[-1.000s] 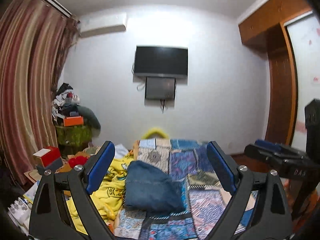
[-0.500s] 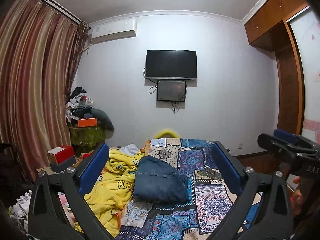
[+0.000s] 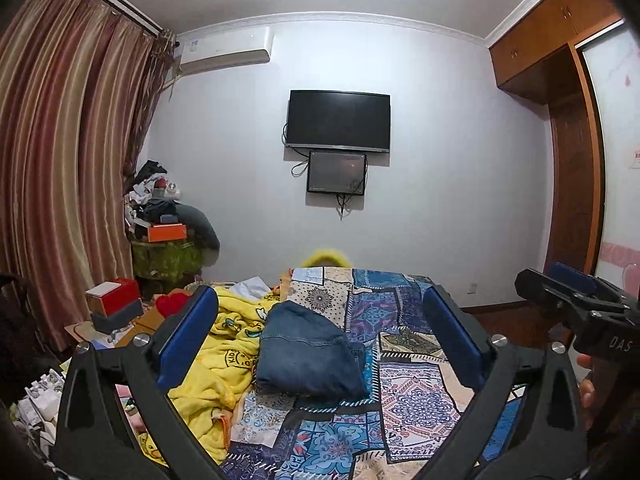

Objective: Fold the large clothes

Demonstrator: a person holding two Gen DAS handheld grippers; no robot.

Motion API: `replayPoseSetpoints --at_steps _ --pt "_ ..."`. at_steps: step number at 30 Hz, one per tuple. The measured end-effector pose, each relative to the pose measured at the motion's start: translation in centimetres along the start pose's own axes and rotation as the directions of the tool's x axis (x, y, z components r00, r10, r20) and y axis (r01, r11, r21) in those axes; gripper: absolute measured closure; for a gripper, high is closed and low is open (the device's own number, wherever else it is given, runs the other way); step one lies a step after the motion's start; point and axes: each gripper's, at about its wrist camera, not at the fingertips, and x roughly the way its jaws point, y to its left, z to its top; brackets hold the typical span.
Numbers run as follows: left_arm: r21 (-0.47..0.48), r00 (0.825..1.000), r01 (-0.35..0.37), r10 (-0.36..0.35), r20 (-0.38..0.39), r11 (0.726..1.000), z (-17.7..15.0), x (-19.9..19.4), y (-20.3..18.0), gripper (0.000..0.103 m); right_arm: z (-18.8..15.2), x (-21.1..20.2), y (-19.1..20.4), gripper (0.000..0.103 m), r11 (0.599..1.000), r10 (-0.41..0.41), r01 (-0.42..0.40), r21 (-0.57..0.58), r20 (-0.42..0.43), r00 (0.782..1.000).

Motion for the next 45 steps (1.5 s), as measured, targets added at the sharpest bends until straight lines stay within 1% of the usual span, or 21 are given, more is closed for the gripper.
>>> replayPoseSetpoints --at_steps 3,19,23,36,45 --pt "0.003 1.0 -0.003 0.003 -0.002 1.0 -0.1 0.1 -0.1 0.0 0.0 -0.1 0.0 0.0 1.0 -0.011 0.011 -0.004 0.0 1.0" --pt "0.013 1.0 0.004 -0.004 -0.009 1.0 -0.4 0.6 -0.2 0.0 0.5 -0.6 -0.1 0.0 1.0 -0.009 0.009 0.002 -0.013 1.0" --pt "0.018 1.0 0.02 -0.02 -0.015 1.0 -0.5 0.8 -0.3 0.0 0.4 -0.7 -0.1 0.0 1.0 -0.007 0.007 -0.001 -0.008 1.0" --pt "0.028 0.999 0.039 -0.038 -0.022 0.999 -0.6 1.3 -0.3 0.0 0.4 -1.0 -0.1 0.0 1.0 -0.018 0.018 -0.013 -0.012 1.0" --pt "0.036 0.999 0.049 -0.048 -0.024 0.998 -0.8 1.8 -0.4 0.0 0.4 -1.0 -0.5 0.0 1.0 -0.029 0.029 0.0 -0.011 1.0"
